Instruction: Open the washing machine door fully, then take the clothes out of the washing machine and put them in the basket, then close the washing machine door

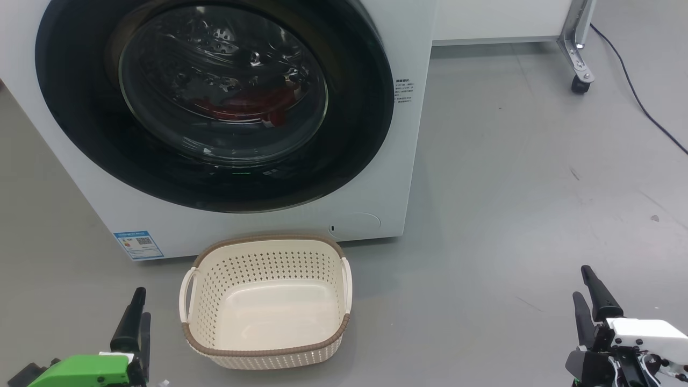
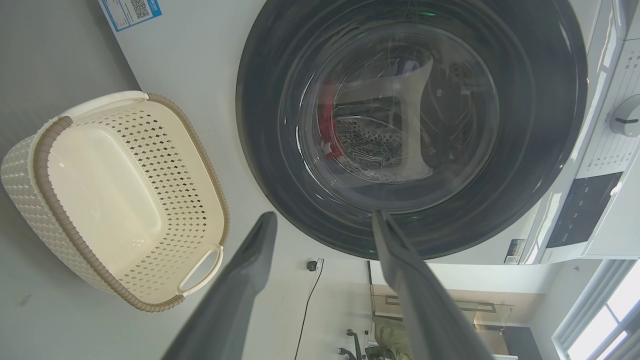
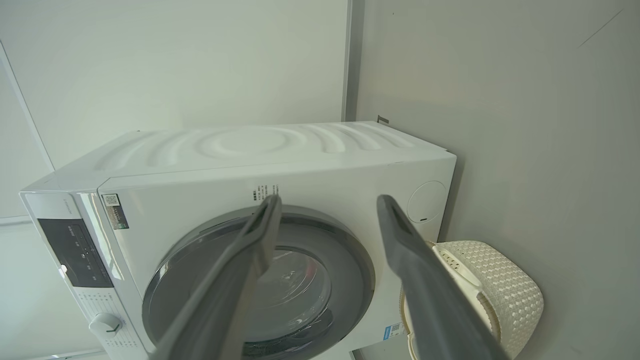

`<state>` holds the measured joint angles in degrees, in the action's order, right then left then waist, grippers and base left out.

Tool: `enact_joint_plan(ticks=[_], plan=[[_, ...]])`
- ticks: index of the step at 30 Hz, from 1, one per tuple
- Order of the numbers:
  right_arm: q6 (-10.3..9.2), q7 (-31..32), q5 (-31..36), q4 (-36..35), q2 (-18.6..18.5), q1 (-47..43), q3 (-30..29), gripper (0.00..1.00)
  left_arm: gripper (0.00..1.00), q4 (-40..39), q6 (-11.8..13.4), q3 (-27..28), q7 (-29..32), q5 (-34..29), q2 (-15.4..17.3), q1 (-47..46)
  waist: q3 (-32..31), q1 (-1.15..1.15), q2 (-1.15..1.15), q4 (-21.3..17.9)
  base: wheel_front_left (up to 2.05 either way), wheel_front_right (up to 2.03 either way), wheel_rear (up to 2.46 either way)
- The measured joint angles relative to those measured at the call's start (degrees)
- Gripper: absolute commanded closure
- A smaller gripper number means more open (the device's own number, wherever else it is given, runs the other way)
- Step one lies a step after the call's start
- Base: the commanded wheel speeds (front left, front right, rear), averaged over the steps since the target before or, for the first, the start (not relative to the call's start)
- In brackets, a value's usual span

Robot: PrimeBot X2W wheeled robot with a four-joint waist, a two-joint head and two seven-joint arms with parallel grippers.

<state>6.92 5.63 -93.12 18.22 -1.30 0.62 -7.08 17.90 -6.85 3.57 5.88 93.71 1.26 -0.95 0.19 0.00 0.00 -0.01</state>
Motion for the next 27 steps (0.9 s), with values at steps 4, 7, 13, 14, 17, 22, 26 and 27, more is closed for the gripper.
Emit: enact_joint_plan(ticks=[4,7,13,14,17,22,26,27], plan=[[0.0,-0.4,0.7,-0.2,0.0,0.0,0.1,0.0,0.0,-0.3,0.0,-0.3,-0.5,0.0,0.0,0.0,0.0,0.0,0.0,0.0,0.0,0.0,0.0],[0.0,-0.9,1.1,-0.5,0.0,0.0,0.2,0.0,0.0,-0.6,0.0,-0.6,-0.9,0.0,0.0,0.0,0.0,0.0,0.0,-0.1,0.0,0.0,0.0],[0.0,-1.9,2.1,-1.0,-0.1,0.0,0.5,0.0,0.0,-1.5,0.0,-1.7,-1.9,-0.1,0.0,-0.1,0.0,0.01,0.0,-0.1,0.0,0.0,0.0],[0.0,-2.0,2.3,-1.1,-0.1,0.0,0.6,0.0,0.0,-1.6,0.0,-1.8,-2.0,-0.1,0.0,-0.1,0.0,0.0,0.0,-0.1,0.0,0.0,0.0],[0.0,-2.5,3.1,-1.2,-0.2,0.0,0.9,0.0,0.0,-1.9,0.0,-2.1,-2.7,-0.4,0.0,-0.1,0.1,0.0,0.0,-0.1,0.0,0.0,0.0],[0.0,-3.9,5.9,-1.5,-1.0,0.0,1.7,0.0,0.0,-2.4,0.0,-2.8,-4.0,-3.1,0.0,-0.2,0.1,0.0,0.0,-0.2,0.0,0.0,0.0],[0.0,-4.9,8.9,-1.5,-2.0,0.0,2.3,0.0,0.0,-2.4,0.0,-3.8,-5.0,-5.0,0.4,-0.2,0.1,0.0,0.0,-0.1,0.0,0.0,0.0],[0.0,-5.0,9.7,-1.5,-2.2,0.0,2.5,0.0,0.0,-2.4,0.0,-4.0,-5.0,-6.2,0.6,-0.2,0.1,0.01,0.0,-0.1,0.0,0.0,0.0]])
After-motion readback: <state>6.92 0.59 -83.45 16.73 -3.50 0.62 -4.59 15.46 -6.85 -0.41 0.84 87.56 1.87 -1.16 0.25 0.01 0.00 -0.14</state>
